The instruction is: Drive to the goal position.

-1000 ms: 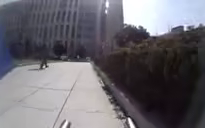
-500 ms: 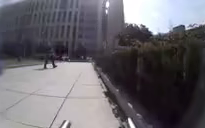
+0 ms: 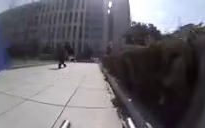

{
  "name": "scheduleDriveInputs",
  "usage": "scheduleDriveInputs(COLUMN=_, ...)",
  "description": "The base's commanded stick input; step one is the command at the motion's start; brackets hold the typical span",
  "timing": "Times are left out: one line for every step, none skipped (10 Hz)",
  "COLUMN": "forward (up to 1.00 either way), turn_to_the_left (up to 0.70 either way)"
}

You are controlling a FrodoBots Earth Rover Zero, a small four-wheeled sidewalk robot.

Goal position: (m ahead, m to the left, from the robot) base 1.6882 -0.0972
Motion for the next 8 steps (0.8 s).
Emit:
scheduleDriveInputs(forward=0.7, turn_to_the_left=0.0)
scheduleDriveInputs(forward=0.7, turn_to_the_left=0.0)
scheduleDriveInputs(forward=0.7, turn_to_the_left=0.0)
scheduleDriveInputs(forward=0.7, turn_to_the_left=0.0)
scheduleDriveInputs(forward=0.7, turn_to_the_left=0.0)
scheduleDriveInputs(forward=0.7, turn_to_the_left=0.0)
scheduleDriveInputs(forward=0.7, turn_to_the_left=0.07)
scheduleDriveInputs(forward=0.7, turn_to_the_left=0.32)
